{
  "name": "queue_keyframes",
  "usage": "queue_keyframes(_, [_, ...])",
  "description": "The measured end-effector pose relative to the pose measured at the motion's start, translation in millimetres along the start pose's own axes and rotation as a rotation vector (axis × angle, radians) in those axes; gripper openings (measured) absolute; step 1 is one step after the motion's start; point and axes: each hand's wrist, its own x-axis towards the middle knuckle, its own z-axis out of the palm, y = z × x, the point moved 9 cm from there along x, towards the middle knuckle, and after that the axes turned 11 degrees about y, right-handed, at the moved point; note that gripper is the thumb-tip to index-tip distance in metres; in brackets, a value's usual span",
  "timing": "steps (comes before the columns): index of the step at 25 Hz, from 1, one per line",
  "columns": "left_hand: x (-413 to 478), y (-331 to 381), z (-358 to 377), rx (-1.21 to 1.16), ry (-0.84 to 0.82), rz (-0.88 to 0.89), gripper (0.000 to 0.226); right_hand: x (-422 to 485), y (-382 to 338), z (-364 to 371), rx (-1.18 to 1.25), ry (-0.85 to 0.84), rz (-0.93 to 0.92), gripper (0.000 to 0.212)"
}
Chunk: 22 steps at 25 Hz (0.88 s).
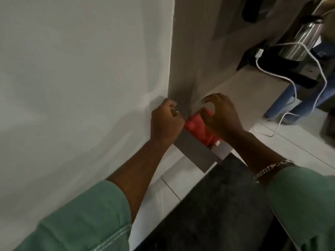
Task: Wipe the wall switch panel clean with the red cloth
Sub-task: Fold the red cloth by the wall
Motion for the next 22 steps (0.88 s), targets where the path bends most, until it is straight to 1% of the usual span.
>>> queue_keyframes(2, [-8,-25,28,0.005,-0.02,-0.141,0.025,-4,26,20,-0.073,-0.046,0.032,0.035])
queue_keyframes(4, [-25,-43,54,-0.043,-0.033,-0.281,0.026,-15,46,42,-0.113,-0.145,0.036,0.037])
queue_keyframes(6, [-37,-47,69,-0.174,-0.012,-0.417,0.027,-22,54,50,-0.092,-0.119,0.056,0.039])
queue_keyframes(8, [-44,-56,77,-0.353,-0.002,-0.628,0.032,-27,53,45,-0.067,-0.042,0.081,0.037])
queue_keyframes(9, [-50,-61,80,-0.415,-0.039,-0.717,0.037,-32,51,45,-0.045,-0.023,0.097,0.035])
queue_keyframes(10, [-57,-64,80,-0.424,-0.1,-0.769,0.042,-39,47,45,-0.017,-0.022,0.102,0.033])
queue_keyframes(12, [-70,-68,66,-0.38,-0.17,-0.763,0.038,-57,32,43,0.039,-0.038,0.092,0.03])
queue_keyframes(14, [-74,-65,36,-0.403,-0.166,-0.724,0.025,-73,4,39,0.05,-0.058,0.035,0.031])
queue_keyframes(16, [-71,-57,2,-0.414,-0.162,-0.671,0.019,-83,-35,32,0.04,-0.031,-0.077,0.034])
queue_keyframes(18, [-65,-43,-44,-0.415,-0.151,-0.614,0.019,-92,-92,15,0.081,0.026,-0.234,0.031])
queue_keyframes(20, [-59,-30,-97,-0.453,-0.098,-0.596,0.025,-101,-153,-4,0.147,0.096,-0.384,0.03])
queue_keyframes(22, [-53,-17,-157,-0.498,-0.018,-0.586,0.033,-113,-209,-18,0.202,0.138,-0.487,0.037])
